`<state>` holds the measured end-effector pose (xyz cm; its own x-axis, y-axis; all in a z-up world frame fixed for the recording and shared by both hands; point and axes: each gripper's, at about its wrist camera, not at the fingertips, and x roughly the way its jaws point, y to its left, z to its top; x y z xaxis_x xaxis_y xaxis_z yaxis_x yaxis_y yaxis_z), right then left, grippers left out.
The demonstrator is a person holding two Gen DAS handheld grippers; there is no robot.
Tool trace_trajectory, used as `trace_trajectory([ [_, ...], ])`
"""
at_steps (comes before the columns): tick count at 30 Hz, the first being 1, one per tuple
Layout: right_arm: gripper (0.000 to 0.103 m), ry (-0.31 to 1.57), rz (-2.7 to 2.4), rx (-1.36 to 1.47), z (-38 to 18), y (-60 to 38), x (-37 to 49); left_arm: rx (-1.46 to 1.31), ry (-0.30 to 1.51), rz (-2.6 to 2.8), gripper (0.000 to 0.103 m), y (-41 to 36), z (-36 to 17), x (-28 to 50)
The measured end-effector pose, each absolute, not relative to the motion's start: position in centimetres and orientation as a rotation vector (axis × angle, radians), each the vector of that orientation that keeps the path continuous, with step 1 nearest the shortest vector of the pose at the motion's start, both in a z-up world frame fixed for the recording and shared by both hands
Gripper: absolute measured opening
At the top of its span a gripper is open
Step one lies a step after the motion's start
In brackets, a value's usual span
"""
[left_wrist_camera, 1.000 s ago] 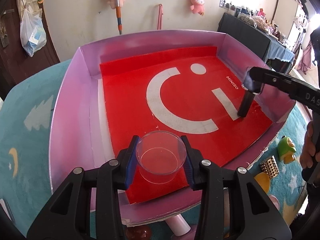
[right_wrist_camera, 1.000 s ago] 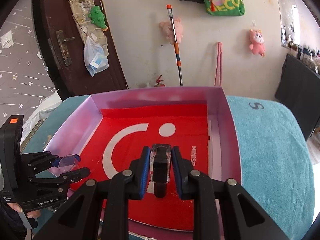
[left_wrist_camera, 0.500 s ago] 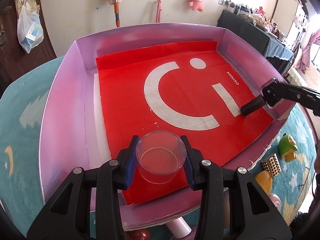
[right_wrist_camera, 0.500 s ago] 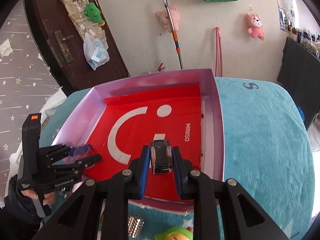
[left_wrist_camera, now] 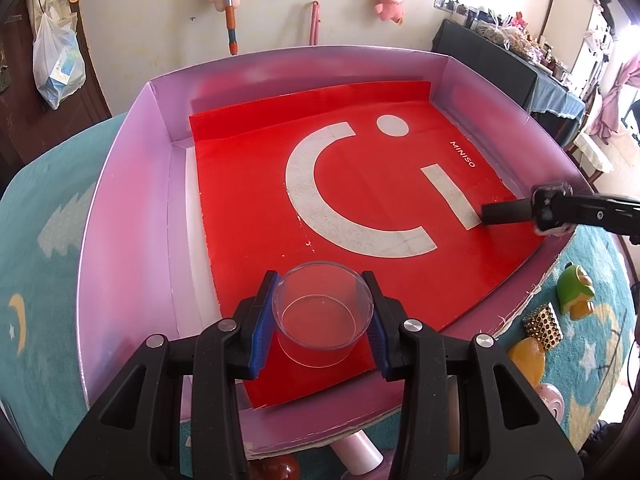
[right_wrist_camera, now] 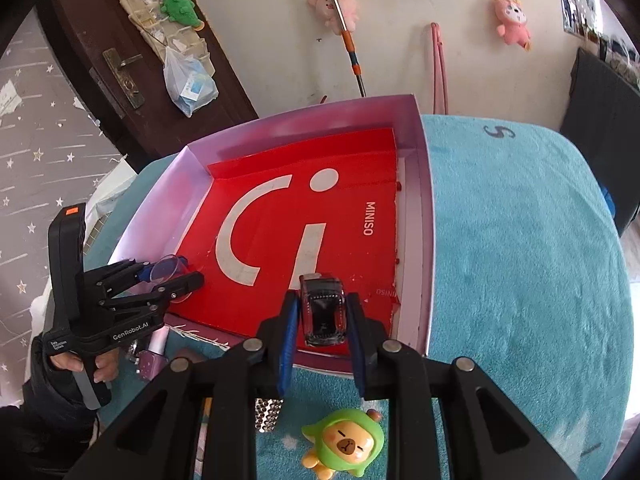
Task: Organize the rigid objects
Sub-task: 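Release the black bottle onto the red mat with the right tool while the left releases the cup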
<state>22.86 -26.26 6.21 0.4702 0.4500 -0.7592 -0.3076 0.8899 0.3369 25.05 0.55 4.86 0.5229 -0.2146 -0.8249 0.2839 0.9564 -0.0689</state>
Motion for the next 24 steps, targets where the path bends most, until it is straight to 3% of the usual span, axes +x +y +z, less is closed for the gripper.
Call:
trace_trajectory([
  [6, 0.023, 1.042, 0.521, 0.349, 4.1, -27.0, 24.0, 0.081, 0.977, -0.302, 0.038, 0.3, 4.9, 24.8],
  [24, 0.027, 1.010, 0.352, 0.195, 4.2, -25.0, 23.8, 0.090, 0.973, -0.296, 0.038, 0.0, 5.0, 24.7],
])
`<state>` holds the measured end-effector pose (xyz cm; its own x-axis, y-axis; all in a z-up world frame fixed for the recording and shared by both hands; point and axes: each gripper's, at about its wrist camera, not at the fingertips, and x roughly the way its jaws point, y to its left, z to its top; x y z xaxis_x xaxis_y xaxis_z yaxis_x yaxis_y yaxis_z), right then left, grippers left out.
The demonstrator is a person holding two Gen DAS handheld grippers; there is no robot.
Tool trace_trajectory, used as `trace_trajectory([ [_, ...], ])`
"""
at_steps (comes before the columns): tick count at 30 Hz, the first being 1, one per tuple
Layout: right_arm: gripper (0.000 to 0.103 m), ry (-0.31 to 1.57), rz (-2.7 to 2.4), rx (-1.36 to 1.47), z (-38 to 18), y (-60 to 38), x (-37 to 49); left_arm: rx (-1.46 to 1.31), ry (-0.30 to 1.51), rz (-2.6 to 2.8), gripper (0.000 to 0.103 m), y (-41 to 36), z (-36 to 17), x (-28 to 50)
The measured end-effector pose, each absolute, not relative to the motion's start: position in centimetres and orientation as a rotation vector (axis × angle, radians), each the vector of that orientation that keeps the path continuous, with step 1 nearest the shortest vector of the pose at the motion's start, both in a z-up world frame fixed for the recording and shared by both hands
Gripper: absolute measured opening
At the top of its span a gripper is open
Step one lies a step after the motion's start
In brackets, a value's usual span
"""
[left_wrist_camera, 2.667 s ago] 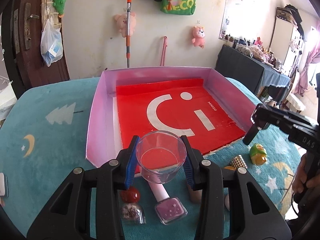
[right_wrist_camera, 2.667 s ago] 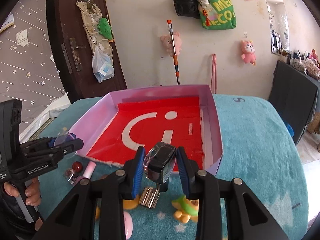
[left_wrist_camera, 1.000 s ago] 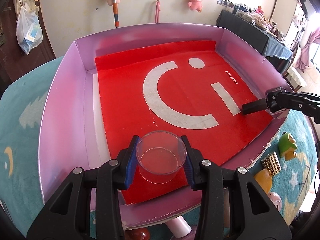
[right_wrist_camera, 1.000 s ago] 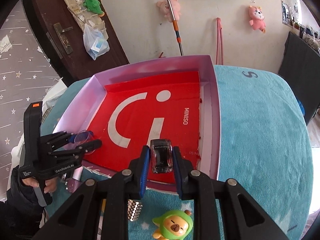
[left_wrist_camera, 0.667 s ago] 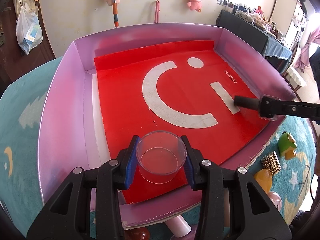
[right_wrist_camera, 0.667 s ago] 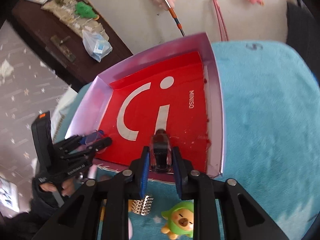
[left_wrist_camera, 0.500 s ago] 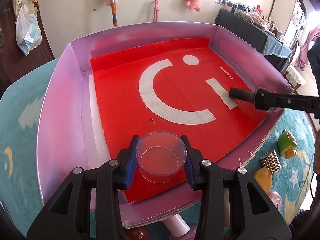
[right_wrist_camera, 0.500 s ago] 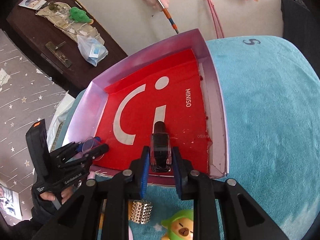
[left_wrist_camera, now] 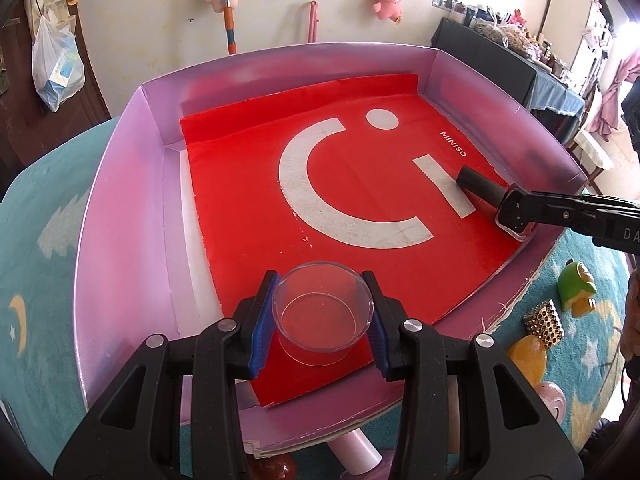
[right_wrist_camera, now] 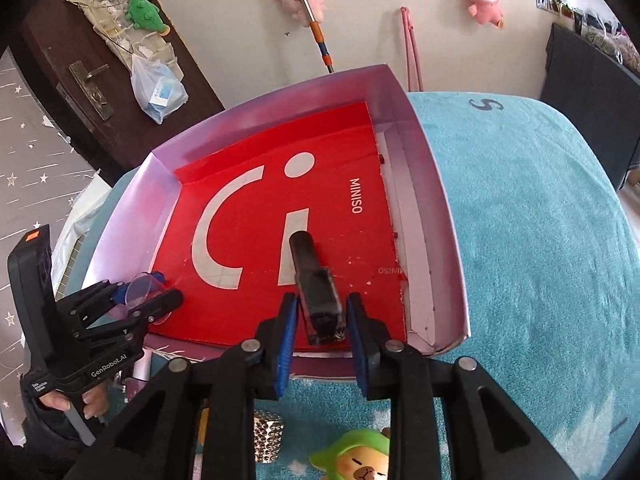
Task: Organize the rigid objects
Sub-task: 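Release the black bottle onto the red mat with the right tool while the left releases the cup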
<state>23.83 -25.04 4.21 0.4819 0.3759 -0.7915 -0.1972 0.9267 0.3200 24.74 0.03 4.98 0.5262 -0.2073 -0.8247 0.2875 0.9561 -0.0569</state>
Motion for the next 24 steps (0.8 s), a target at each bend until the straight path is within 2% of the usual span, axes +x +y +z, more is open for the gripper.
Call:
trace_trajectory([
  [5, 0.034, 1.014, 0.314, 0.150, 4.2, -24.6, 23.5, 0.082, 0.973, -0.289, 0.038, 0.3, 4.9, 25.0],
  [15, 0.039, 1.011, 0.294, 0.109, 4.2, -24.1, 23.3, 0.090, 0.971, -0.288, 0.039, 0.5, 4.7, 25.1],
  [19, 0.044, 1.011, 0.293, 0.104, 4.3, -24.0, 23.2, 0.091, 0.973, -0.296, 0.052, 0.2, 4.8, 24.9],
  [24, 0.046, 1.005, 0.289, 0.086, 4.4, -23.8, 23.3, 0.100, 0.971, -0.289, 0.052, -0.1, 4.8, 24.8],
])
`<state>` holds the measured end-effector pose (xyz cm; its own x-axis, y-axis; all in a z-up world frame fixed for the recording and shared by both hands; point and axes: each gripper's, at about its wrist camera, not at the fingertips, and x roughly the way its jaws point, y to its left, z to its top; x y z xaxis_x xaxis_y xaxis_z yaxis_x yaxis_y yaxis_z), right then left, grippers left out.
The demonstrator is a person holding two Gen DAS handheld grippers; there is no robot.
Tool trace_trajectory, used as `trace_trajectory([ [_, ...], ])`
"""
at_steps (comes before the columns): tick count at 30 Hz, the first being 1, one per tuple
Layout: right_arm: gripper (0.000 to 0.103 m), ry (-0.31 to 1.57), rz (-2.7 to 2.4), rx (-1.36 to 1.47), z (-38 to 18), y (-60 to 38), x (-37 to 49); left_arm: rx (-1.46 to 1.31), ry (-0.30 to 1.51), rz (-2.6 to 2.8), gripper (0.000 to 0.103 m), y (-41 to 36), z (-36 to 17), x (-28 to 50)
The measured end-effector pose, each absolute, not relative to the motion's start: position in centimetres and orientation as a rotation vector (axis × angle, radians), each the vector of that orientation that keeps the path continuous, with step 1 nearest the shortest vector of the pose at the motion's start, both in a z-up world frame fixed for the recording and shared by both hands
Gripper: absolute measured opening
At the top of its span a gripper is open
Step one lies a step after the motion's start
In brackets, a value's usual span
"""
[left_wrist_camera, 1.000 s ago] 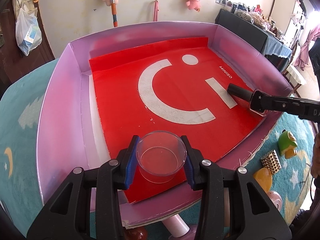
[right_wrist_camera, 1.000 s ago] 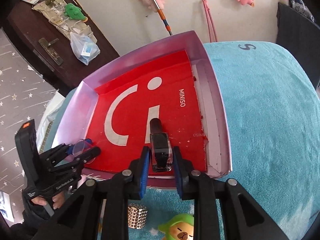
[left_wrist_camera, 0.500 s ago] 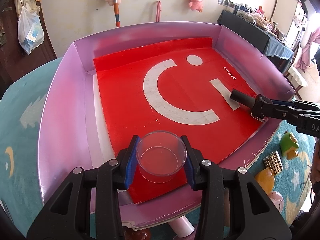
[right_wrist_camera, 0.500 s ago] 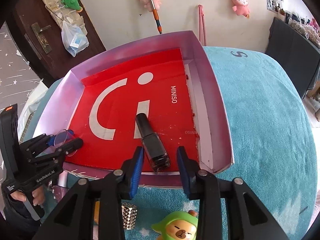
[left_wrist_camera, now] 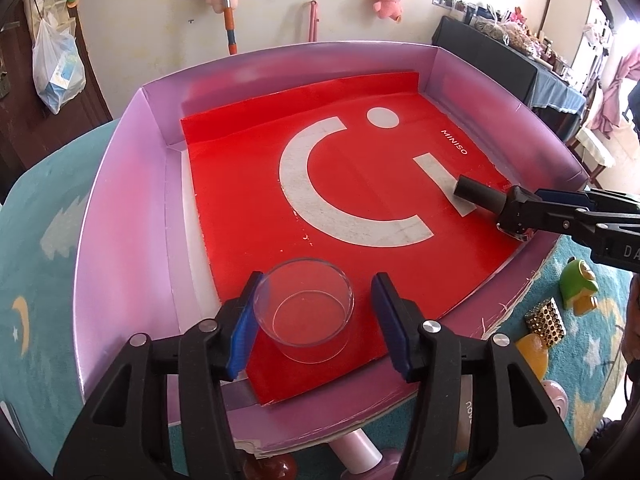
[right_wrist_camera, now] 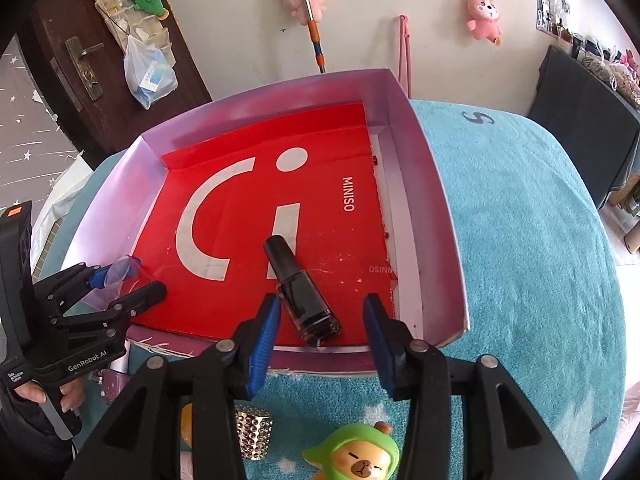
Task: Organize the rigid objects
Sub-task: 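Release the black bottle onto the red mat with the right tool while the left releases the cup, then withdraw both open tools up and away from the box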
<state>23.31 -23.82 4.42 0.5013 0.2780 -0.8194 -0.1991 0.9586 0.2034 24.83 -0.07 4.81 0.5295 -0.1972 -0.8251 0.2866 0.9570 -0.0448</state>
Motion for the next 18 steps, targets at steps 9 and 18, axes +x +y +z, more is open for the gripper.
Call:
trace_trajectory([
  [9, 0.047, 0.979, 0.255, 0.012, 4.6, -23.0, 23.4, 0.100, 0.970, -0.290, 0.052, -0.1, 4.8, 24.8],
  [18, 0.055, 0.950, 0.226, -0.033, 4.8, -22.5, 23.2, 0.097, 0.968, -0.294, 0.053, -0.2, 4.9, 24.8],
])
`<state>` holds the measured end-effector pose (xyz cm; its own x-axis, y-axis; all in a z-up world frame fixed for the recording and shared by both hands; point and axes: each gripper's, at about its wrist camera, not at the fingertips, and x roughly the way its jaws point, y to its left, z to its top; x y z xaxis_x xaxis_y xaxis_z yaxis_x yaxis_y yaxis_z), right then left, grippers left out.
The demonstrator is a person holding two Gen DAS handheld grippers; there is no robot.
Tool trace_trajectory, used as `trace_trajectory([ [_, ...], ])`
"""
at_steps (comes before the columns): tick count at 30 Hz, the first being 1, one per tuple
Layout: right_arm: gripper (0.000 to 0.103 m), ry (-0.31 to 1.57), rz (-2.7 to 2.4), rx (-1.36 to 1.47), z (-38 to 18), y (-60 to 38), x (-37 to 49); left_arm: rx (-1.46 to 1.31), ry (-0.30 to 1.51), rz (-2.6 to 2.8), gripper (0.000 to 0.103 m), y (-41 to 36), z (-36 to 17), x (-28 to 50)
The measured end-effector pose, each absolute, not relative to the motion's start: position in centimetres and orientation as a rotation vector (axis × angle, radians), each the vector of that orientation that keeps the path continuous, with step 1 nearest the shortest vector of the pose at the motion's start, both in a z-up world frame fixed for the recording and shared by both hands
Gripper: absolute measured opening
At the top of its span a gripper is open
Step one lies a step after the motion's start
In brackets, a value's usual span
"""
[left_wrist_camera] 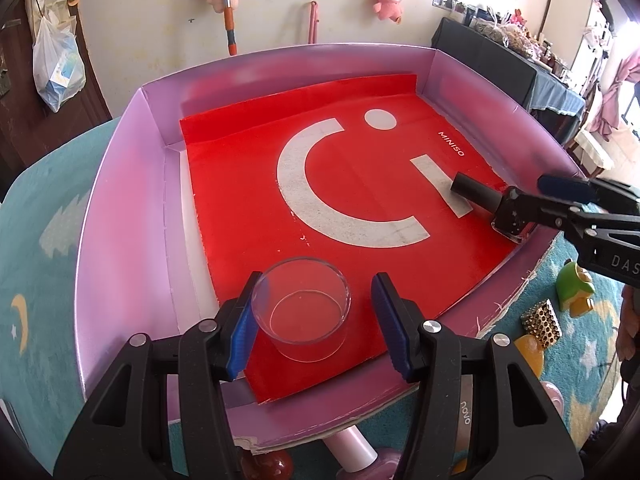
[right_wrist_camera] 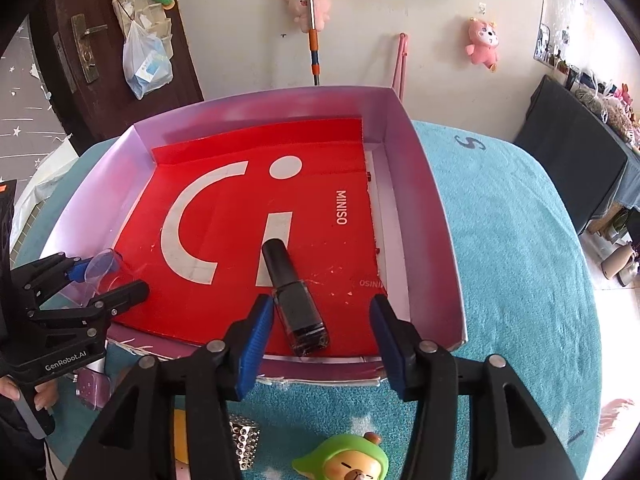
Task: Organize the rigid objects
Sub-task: 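Withdraw both open tools up and away from the box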
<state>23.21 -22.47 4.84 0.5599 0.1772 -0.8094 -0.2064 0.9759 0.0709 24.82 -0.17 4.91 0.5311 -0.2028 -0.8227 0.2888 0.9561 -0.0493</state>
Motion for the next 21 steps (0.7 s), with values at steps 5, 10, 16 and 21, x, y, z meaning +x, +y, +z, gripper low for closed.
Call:
trace_trajectory([
  [5, 0.062, 0.903, 0.177, -0.118, 5.6, -22.1, 22.8, 0.095, 0.963, -0.296, 0.057, -0.3, 5.0, 24.7],
  [10, 0.063, 0.900, 0.168, -0.175, 5.6, -21.7, 23.0, 0.092, 0.959, -0.294, 0.057, -0.3, 5.3, 24.5],
  [16, 0.066, 0.854, 0.119, -0.291, 5.9, -20.6, 22.5, 0.092, 0.958, -0.294, 0.057, -0.4, 5.3, 24.4],
  [21, 0.069, 0.826, 0.084, -0.375, 6.0, -20.1, 22.2, 0.090, 0.957, -0.294, 0.057, -0.4, 5.3, 24.4],
])
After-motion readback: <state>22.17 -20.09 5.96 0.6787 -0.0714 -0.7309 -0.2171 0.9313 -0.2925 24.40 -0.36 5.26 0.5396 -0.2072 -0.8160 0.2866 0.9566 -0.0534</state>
